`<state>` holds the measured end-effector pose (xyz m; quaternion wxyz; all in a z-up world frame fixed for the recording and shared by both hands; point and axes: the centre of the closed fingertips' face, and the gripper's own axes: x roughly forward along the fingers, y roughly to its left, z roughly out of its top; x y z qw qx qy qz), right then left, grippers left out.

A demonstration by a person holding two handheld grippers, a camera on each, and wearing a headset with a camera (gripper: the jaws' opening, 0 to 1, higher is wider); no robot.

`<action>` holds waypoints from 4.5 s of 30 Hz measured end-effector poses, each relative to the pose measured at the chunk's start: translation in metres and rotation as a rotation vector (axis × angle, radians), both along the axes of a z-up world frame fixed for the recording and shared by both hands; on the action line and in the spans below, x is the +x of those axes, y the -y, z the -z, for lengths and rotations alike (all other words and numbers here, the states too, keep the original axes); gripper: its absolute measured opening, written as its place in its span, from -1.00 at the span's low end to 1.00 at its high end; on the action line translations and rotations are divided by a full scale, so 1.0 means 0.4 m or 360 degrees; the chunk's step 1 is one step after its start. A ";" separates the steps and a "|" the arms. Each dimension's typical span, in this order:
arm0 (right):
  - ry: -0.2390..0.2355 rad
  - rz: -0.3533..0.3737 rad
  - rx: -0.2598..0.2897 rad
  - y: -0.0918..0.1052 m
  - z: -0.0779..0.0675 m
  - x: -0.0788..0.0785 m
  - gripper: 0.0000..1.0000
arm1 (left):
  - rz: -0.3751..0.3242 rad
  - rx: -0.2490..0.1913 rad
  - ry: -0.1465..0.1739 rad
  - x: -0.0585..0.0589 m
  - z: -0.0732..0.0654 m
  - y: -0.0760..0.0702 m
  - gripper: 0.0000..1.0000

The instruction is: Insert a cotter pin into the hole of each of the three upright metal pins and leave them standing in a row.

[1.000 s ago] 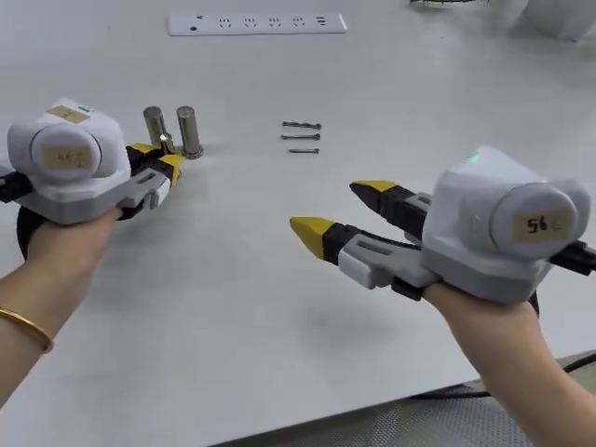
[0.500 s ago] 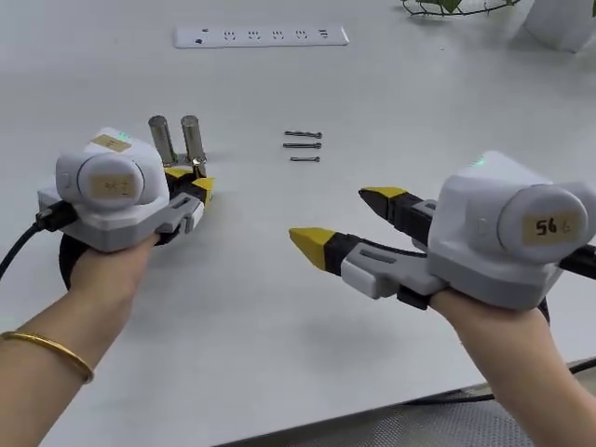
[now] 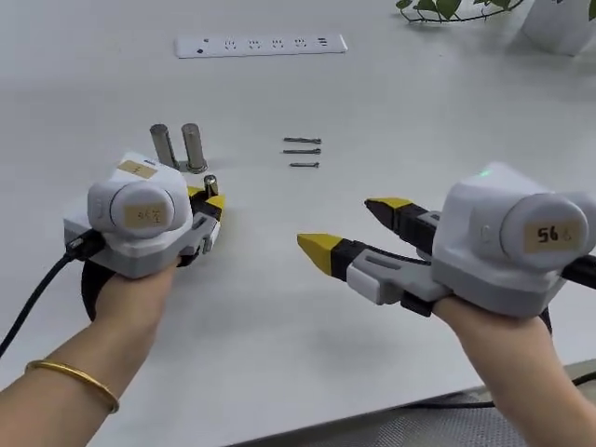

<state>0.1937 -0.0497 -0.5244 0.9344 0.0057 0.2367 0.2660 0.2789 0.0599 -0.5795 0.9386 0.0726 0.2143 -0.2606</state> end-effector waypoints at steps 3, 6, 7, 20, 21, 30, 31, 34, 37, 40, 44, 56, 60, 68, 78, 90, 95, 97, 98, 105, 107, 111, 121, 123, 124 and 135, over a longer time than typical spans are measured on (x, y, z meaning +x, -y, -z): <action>0.0000 0.0001 0.0002 0.001 0.001 -0.002 0.02 | -0.0013 -0.0003 0.0000 0.001 0.000 -0.002 -0.88; 0.0001 0.0003 0.0008 0.002 0.000 0.000 0.01 | -0.0019 -0.0001 -0.0004 0.003 0.000 -0.002 -0.88; -0.0001 0.0004 0.0013 0.003 0.001 0.000 0.01 | -0.0012 0.0013 0.0001 0.003 0.000 -0.002 -0.88; -0.0008 -0.0008 0.0008 0.001 0.002 0.000 0.05 | -0.0027 0.0003 -0.0016 0.004 0.002 -0.005 -0.82; -0.0009 -0.0009 0.0009 0.001 0.002 -0.001 0.05 | -0.0029 0.0008 -0.0015 0.005 0.003 -0.006 -0.78; -0.0016 -0.0061 0.0021 0.002 -0.017 0.014 0.07 | 0.0025 -0.0004 0.0001 -0.002 -0.014 -0.001 -0.52; -0.0005 -0.0082 0.0002 0.005 -0.023 0.020 0.07 | 0.0034 -0.0013 0.0002 -0.004 -0.020 -0.001 -0.46; -0.0016 -0.0149 -0.0028 0.009 -0.032 0.036 0.05 | 0.0055 -0.0015 0.0004 -0.011 -0.030 -0.006 -0.28; -0.0018 -0.0230 -0.0119 0.018 -0.026 0.060 0.03 | 0.0075 -0.0028 -0.0012 -0.020 -0.041 -0.013 -0.10; -0.0039 -0.0280 -0.0137 0.018 -0.030 0.087 0.01 | 0.0109 -0.0063 -0.0022 -0.033 -0.056 -0.017 0.10; -0.0067 -0.0325 -0.0239 0.029 -0.013 0.132 -0.01 | 0.0139 -0.0092 -0.0042 -0.047 -0.067 -0.030 0.27; -0.0229 -0.0501 -0.0407 0.050 0.078 0.268 -0.21 | 0.0136 -0.0095 -0.0058 -0.096 -0.109 -0.063 0.58; -0.0258 -0.0595 -0.0490 0.049 0.102 0.287 -0.32 | 0.0128 -0.0110 -0.0061 -0.111 -0.118 -0.069 0.66; -0.0305 -0.0737 -0.0706 0.054 0.156 0.334 -0.47 | 0.0189 -0.0081 -0.0069 -0.125 -0.119 -0.066 0.68; -0.0368 -0.0919 -0.0833 0.035 0.195 0.373 -0.69 | 0.0195 -0.0028 -0.0058 -0.139 -0.115 -0.076 0.60; -0.0486 -0.1056 -0.0958 0.034 0.223 0.369 -0.83 | 0.0144 -0.0004 -0.0060 -0.146 -0.114 -0.095 0.44; -0.0525 -0.1054 -0.0998 0.032 0.220 0.357 -0.89 | 0.0146 0.0002 -0.0073 -0.154 -0.112 -0.099 0.40; -0.0522 -0.1055 -0.1022 0.034 0.219 0.351 -0.89 | 0.0155 -0.0011 -0.0082 -0.158 -0.112 -0.098 0.37; -0.0516 -0.1075 -0.1029 0.032 0.219 0.348 -0.91 | 0.0157 -0.0010 -0.0086 -0.160 -0.112 -0.099 0.37; -0.0453 -0.1133 -0.1108 0.025 0.220 0.345 -1.00 | 0.0153 -0.0022 -0.0088 -0.168 -0.118 -0.103 0.36; -0.0439 -0.1149 -0.1141 0.026 0.220 0.353 -1.00 | 0.0149 -0.0033 -0.0088 -0.170 -0.121 -0.103 0.34; -0.0422 -0.1169 -0.1181 0.028 0.221 0.353 -1.00 | 0.0147 -0.0034 -0.0079 -0.170 -0.125 -0.103 0.32; -0.0349 -0.1134 -0.1090 0.025 0.213 0.351 -1.00 | 0.0120 -0.0056 -0.0140 -0.172 -0.118 -0.116 0.27; -0.0316 -0.1132 -0.1058 0.024 0.207 0.354 -1.00 | 0.0116 -0.0045 -0.0136 -0.171 -0.119 -0.121 0.24; -0.0320 -0.1130 -0.1039 0.022 0.205 0.352 -1.00 | 0.0115 -0.0044 -0.0133 -0.171 -0.120 -0.122 0.24; -0.0092 -0.1218 -0.0941 -0.051 0.153 0.314 -1.00 | 0.0138 -0.0065 -0.0112 -0.161 -0.135 -0.117 0.10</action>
